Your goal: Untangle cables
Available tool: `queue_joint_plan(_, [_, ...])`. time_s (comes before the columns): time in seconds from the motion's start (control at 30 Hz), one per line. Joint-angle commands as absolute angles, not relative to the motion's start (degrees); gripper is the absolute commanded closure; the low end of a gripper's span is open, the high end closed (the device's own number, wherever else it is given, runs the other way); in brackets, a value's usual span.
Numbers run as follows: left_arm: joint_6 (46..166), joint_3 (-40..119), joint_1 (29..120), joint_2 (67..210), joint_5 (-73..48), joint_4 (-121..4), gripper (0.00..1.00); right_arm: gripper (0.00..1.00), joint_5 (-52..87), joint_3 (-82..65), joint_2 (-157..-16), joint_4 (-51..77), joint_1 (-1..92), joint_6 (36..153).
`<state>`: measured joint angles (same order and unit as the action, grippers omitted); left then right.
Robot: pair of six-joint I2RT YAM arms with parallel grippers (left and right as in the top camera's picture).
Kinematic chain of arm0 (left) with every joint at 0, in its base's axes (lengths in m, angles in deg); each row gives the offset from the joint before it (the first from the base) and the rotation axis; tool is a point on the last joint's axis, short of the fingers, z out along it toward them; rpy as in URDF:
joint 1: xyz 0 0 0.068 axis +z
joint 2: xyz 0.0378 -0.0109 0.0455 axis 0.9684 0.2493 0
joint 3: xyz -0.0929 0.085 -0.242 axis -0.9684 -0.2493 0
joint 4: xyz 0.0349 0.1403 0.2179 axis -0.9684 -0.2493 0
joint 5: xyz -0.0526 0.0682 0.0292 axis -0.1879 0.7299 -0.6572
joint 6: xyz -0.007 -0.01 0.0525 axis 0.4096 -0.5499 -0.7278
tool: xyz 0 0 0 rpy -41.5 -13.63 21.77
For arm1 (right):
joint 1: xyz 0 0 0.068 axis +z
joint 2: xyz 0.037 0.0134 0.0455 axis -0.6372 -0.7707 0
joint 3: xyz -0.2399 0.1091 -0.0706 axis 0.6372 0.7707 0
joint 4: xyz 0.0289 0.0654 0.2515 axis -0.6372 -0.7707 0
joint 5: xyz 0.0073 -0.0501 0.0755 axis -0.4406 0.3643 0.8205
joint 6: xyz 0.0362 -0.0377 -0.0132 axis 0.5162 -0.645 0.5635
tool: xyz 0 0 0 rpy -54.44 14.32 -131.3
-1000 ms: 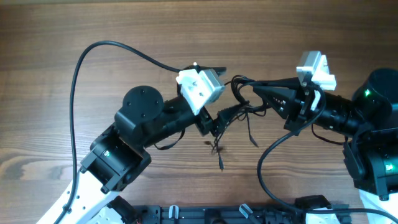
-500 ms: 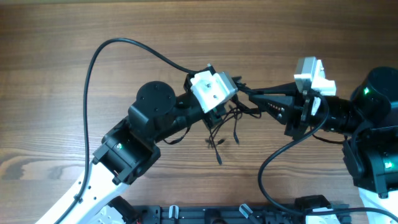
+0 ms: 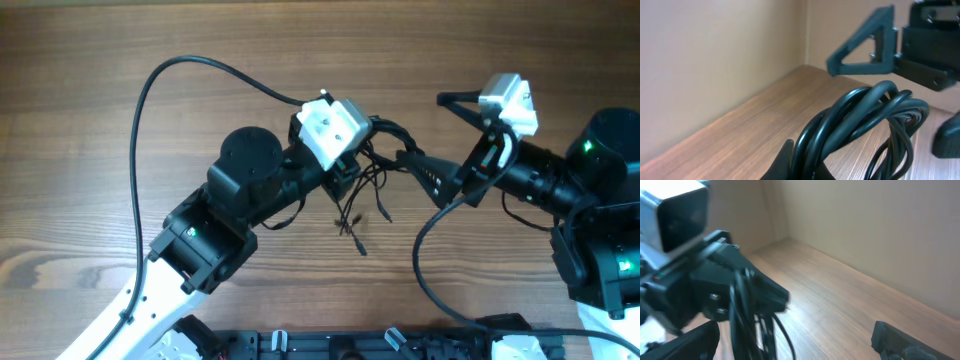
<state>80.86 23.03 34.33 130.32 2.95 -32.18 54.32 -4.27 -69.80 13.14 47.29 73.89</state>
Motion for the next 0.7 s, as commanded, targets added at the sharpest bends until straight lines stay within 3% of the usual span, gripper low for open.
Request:
queue_joint_plan(0.0, [90.1, 23.5, 34.6, 130.0, 12.7, -32.7, 0.96, 0.00, 45.4, -4.5, -69.2, 11.1, 47.2, 75.4])
queue_joint_plan(0.13, [94.9, 23.5, 34.6, 129.5, 17.9, -34.7, 0.96, 0.00, 36.8, -4.5, -68.5, 7.8, 47.2, 75.3])
queue_joint_plan(0.33, [96.4, 23.5, 34.5, 129.4, 16.9, -34.9, 0.96, 0.00, 36.0, -4.5, -68.4, 7.5, 47.2, 74.7])
queue_joint_plan(0.67, [96.4, 23.5, 34.5, 129.4, 5.4, -34.7, 0.96, 0.00, 47.5, -4.5, -68.4, 7.5, 47.2, 67.2])
